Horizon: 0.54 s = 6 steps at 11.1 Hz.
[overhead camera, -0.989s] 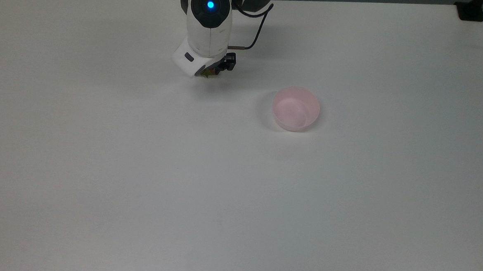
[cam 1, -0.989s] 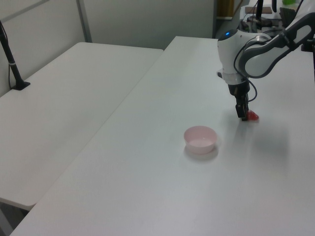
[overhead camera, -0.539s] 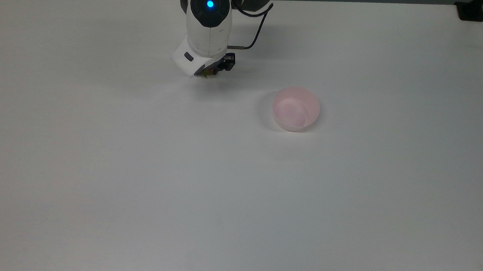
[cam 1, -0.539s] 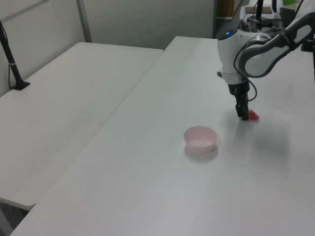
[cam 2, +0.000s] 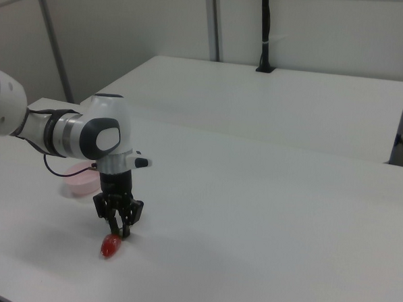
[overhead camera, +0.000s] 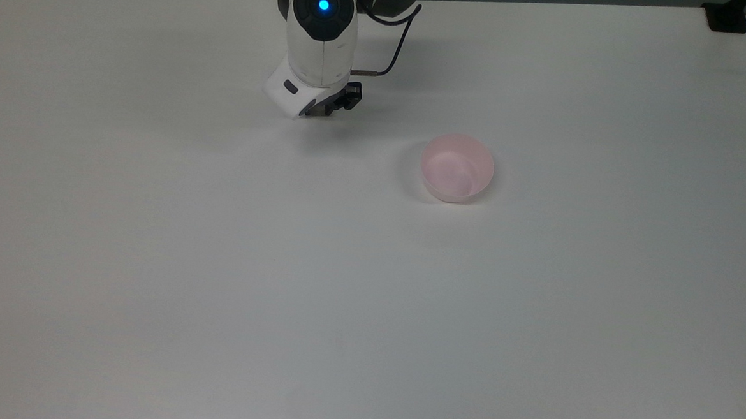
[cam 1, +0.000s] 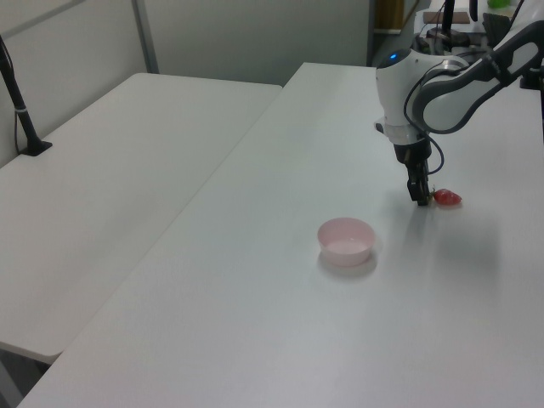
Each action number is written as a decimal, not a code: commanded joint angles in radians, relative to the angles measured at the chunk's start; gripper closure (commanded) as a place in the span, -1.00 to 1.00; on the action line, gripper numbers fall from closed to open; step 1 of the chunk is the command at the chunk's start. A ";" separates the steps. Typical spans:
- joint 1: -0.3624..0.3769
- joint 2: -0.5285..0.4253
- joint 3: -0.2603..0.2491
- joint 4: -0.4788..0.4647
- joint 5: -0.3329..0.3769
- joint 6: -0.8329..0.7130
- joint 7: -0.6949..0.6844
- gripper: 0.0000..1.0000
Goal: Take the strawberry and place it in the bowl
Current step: 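Close the gripper on the red strawberry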
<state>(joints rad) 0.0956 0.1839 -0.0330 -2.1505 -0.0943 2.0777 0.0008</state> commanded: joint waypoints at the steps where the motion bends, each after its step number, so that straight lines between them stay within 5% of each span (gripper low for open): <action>1: 0.009 0.000 -0.004 -0.019 0.012 -0.013 -0.059 -0.69; 2: 0.012 -0.010 -0.004 -0.019 0.012 -0.042 -0.064 -1.00; 6: 0.016 -0.093 -0.010 -0.060 0.005 -0.116 -0.125 -1.00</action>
<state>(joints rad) 0.0975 0.1721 -0.0318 -2.1533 -0.0940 1.9999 -0.0590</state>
